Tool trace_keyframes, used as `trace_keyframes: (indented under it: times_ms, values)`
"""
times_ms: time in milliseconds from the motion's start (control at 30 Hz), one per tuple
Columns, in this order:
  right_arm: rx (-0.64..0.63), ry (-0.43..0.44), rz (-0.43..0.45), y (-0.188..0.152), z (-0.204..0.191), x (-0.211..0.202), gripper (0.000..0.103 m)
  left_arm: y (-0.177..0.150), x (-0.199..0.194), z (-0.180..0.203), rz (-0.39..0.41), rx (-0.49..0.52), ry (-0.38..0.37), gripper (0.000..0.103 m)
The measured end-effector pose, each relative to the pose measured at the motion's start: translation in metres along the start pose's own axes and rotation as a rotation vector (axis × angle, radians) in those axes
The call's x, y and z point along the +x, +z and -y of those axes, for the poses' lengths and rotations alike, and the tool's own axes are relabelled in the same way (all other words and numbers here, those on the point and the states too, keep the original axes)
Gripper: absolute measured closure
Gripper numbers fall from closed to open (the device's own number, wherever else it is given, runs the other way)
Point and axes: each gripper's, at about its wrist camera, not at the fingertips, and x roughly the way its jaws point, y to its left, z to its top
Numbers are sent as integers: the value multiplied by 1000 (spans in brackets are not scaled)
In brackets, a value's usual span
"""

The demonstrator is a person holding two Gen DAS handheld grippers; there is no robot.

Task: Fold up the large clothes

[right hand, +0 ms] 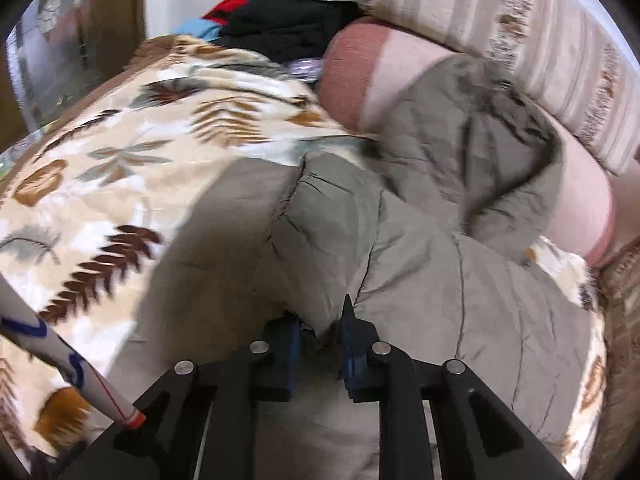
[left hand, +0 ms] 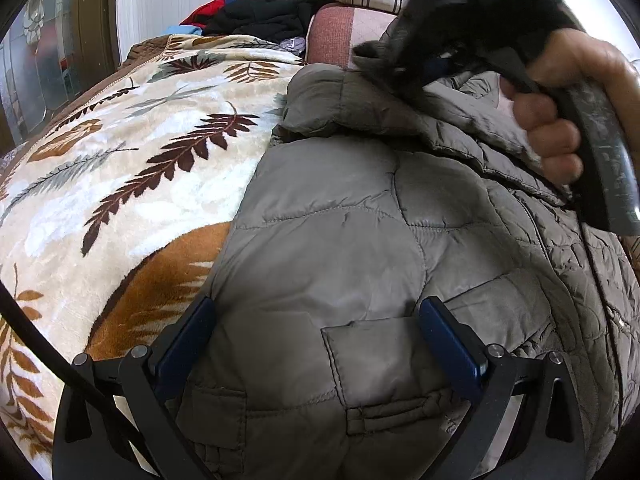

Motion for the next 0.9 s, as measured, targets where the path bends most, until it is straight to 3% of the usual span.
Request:
trace_keyframes:
  times_ms: [33,100,167,233,300,400,533,633,733,900]
  values:
    - [-13,-3,-15,0,-6,7,84,0,0,0,0,-1,-1,2]
    - [-21,8,-55,-4,-12,24,74,0,0,0,0,-1,-1,2]
    - [-25,-5,-45,-7,-13,26,71,0,0,0,0,-1,-1,2]
    - [5,22,-24,-9,-10,16,56,0,0,0,0,1,1,2]
    - [53,90,7,-11,-2,-3,31,0,0,-1,1,1,1,2]
    - [90,114,71,-26,16,-43,27,0,-1,-1,3,2,-1,2]
    - [192,156,71,-79,67,-89,26,-2,-5,-2,10,3,-9,2]
    - [283,111,61,-139,118,-118,26,-6,-14,-2,29,0,-27,2]
    - [374,10,37,-202,172,-141,26,-10,-29,-3,42,-8,-39,2]
    - [535,-107,-8,-287,243,-159,24,-7,-63,-15,50,-62,-37,2]
